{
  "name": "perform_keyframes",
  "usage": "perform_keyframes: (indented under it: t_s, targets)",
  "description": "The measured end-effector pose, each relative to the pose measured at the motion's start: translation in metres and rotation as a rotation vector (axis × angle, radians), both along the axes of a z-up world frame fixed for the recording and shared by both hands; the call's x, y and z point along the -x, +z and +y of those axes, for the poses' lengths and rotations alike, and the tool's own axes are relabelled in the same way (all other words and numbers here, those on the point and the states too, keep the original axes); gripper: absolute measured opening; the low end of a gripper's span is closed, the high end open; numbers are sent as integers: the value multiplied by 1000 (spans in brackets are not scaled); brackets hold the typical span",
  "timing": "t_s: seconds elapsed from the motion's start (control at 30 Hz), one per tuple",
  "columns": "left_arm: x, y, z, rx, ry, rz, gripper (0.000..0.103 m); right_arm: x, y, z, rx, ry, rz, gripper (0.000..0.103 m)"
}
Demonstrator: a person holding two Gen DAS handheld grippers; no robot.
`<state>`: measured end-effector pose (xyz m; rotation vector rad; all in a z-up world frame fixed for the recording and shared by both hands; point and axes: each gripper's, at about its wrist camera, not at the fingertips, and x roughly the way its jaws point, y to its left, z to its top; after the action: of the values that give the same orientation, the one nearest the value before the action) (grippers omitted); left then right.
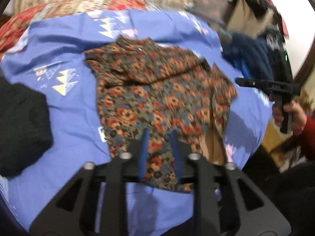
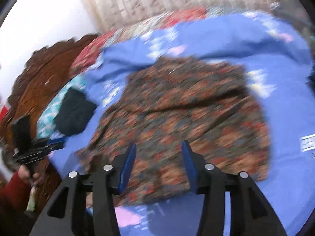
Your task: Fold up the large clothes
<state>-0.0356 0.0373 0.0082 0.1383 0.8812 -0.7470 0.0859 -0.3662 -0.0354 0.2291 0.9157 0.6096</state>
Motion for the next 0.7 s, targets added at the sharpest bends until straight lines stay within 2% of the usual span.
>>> perform_keyframes:
  t_s: [0.07,0.17,0.23,0.3,0.33,0.37,0.4,0.43,0.47,0.53,0.7]
  targets:
    - [3,-3,-8,-44,-34,-19,34,4,-10,38,37,112,8,64]
    - [8,-4,-13,-79,-79,-37,38,11,-29,107,186,291,-25,64]
    - [11,-5,-16,-113,-93,-64,53,4,-40,136,238,361,-40,64]
    - [15,-7,-20,-160,-120,-101,60,-12,-50,152,262,384,-27,64]
    - [17,-8,-22,-185,-136,-122,61,-23,-53,158,237,405,-7,61]
    - [19,-9,-24,-204,-147,-136,62,-28,-52,159,212,412,-1,52]
    - [20,-10,-25,-224,-160,-152,63,-36,-47,160,140,428,22,28]
    - [21,-9,-27,-235,-170,-162,64,-41,-38,158,76,434,27,23]
    - [21,-9,-28,-243,-180,-176,65,-42,-26,158,45,451,3,22]
    - [20,-8,-28,-242,-186,-196,74,-37,-6,163,42,496,-52,21]
    - [13,-8,-32,-216,-230,-191,75,-33,24,179,39,560,-98,21]
